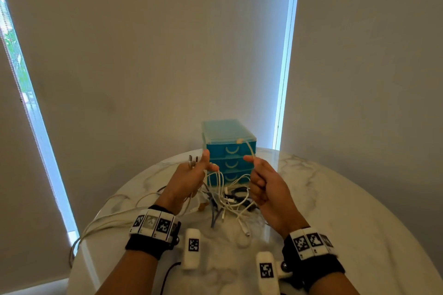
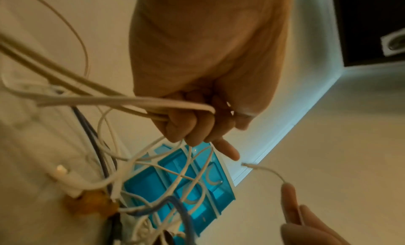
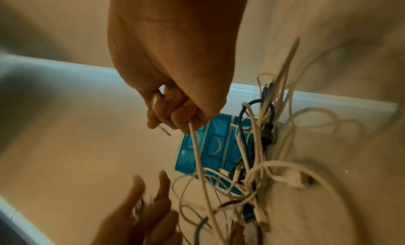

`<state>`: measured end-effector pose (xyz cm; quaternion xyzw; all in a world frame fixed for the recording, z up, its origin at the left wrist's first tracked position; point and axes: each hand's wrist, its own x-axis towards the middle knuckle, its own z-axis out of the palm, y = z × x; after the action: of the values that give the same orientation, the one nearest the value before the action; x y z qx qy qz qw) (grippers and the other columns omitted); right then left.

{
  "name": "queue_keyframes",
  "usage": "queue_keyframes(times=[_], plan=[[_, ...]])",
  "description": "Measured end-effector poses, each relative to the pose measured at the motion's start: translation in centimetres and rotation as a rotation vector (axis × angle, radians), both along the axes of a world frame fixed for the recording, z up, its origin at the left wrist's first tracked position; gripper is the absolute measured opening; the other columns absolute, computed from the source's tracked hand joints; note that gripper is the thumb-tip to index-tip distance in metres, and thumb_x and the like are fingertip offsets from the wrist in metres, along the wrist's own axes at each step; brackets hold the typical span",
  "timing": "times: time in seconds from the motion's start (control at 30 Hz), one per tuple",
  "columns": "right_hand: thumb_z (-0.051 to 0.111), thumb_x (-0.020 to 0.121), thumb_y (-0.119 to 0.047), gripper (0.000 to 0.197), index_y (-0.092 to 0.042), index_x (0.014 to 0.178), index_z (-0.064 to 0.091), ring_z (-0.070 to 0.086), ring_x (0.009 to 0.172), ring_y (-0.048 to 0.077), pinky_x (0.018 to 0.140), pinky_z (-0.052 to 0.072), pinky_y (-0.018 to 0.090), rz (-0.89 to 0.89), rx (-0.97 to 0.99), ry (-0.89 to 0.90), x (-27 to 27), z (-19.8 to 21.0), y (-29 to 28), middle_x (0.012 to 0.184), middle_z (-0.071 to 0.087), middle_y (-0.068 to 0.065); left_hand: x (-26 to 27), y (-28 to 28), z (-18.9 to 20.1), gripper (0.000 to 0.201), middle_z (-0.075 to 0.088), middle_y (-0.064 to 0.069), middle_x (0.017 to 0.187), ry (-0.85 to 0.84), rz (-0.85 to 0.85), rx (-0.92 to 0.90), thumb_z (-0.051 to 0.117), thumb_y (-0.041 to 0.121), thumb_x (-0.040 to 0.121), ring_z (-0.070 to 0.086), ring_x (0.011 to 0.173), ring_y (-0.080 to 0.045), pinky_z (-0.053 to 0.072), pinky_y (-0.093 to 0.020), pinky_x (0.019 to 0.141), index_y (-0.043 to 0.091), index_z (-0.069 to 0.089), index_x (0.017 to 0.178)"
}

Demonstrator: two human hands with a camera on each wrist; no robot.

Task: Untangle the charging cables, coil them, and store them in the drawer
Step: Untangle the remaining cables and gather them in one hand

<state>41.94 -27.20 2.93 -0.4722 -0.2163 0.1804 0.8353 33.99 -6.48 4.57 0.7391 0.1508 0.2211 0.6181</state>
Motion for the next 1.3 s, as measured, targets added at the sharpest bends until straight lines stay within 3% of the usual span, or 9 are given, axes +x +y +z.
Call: queue_keyframes(times=[0.23,0.33,0.5,0.67,0.77,1.03,1.1,1.17,1.3], plan=[[0.053,0.112,-0.032,0.028,-0.025,0.118,0.080,0.034,0.055,0.009,0.050,0.029,0.021,0.105,-0.232,-0.304,-3.6,-0.3,3.1,0.066,0.042,-0.003,0.0,1.4,0.2,0.097,0.039,0.002,0.065,-0.210,-0.366,-0.726,0.047,0.101,0.078,0.031,0.049,-0.011,0.015,-0.029,0.053,0.009,0.071,0.099],[0.054,0.112,-0.030,0.028,-0.024,0.115,0.081,0.036,0.055,0.009,0.052,0.030,0.022,0.108,-0.263,-0.346,-4.0,-0.3,3.2,0.066,0.042,-0.001,0.0,1.1,0.5,0.090,0.042,0.002,0.065,-0.244,-0.348,-0.688,0.050,0.096,0.082,0.031,0.052,-0.013,0.013,-0.032,0.058,0.011,0.072,0.099],[0.062,0.108,-0.031,0.023,-0.016,0.112,0.079,0.054,0.059,0.001,0.058,0.045,0.014,0.086,-0.397,-0.367,-4.3,-0.5,3.2,0.066,0.061,-0.008,0.4,0.5,0.9,0.038,0.041,0.007,0.063,-0.237,-0.166,-0.414,0.059,0.053,0.103,0.028,0.048,-0.007,0.020,-0.025,0.050,0.019,0.060,0.088],[0.081,0.096,-0.027,0.012,-0.020,0.105,0.080,0.077,0.091,0.012,0.084,0.064,0.027,0.005,-0.555,-0.429,-3.2,-1.0,2.6,0.095,0.081,0.001,-0.1,1.5,1.6,0.038,0.053,0.000,0.076,-0.473,-0.119,-0.539,0.044,0.041,0.114,0.032,0.047,-0.004,0.025,-0.019,0.043,0.017,0.056,0.088],[0.081,0.096,-0.028,0.008,-0.021,0.099,0.078,0.079,0.089,0.015,0.080,0.066,0.029,-0.187,-0.546,-0.372,-1.9,-1.5,2.1,0.091,0.082,-0.002,-0.4,1.8,1.8,0.038,0.054,0.002,0.075,-0.561,-0.118,-0.622,0.041,0.044,0.114,0.037,0.052,-0.006,0.029,-0.020,0.047,0.018,0.053,0.090],[0.059,0.086,-0.087,0.063,-0.027,0.078,0.078,0.070,0.082,0.007,0.086,0.058,0.036,-0.499,-0.858,-0.591,0.8,-2.8,1.4,0.076,0.074,-0.012,-0.7,1.9,2.1,0.041,0.038,0.005,0.064,-0.758,-0.161,-0.790,0.040,0.041,0.116,0.053,0.061,-0.011,0.063,-0.033,0.077,0.019,0.055,0.085],[0.064,0.087,-0.083,0.054,-0.031,0.084,0.080,0.062,0.106,0.012,0.096,0.046,0.036,-0.491,-0.962,-0.656,0.9,-2.7,1.1,0.096,0.072,-0.014,-1.0,2.5,2.0,0.042,0.031,0.007,0.065,-0.760,-0.210,-0.823,0.039,0.047,0.115,0.036,0.049,-0.006,0.047,-0.020,0.050,0.020,0.054,0.086],[0.069,0.093,-0.068,0.038,-0.032,0.095,0.079,0.056,0.116,0.017,0.095,0.044,0.034,-0.469,-1.076,-0.678,0.9,-2.5,0.8,0.112,0.067,-0.008,-1.4,2.7,2.0,0.041,0.027,0.008,0.065,-0.708,-0.190,-0.767,0.043,0.051,0.113,0.025,0.046,-0.004,0.025,-0.019,0.041,0.022,0.055,0.087],[0.066,0.106,-0.035,0.018,-0.022,0.101,0.077,0.074,0.091,0.022,0.079,0.059,0.034,-0.532,-0.738,-0.464,1.3,-2.1,0.1,0.091,0.077,-0.003,-2.2,2.1,2.8,0.040,0.023,0.008,0.059,-0.586,-0.122,-0.589,0.055,0.055,0.107,0.012,0.049,-0.010,0.013,-0.026,0.042,0.026,0.054,0.078]])
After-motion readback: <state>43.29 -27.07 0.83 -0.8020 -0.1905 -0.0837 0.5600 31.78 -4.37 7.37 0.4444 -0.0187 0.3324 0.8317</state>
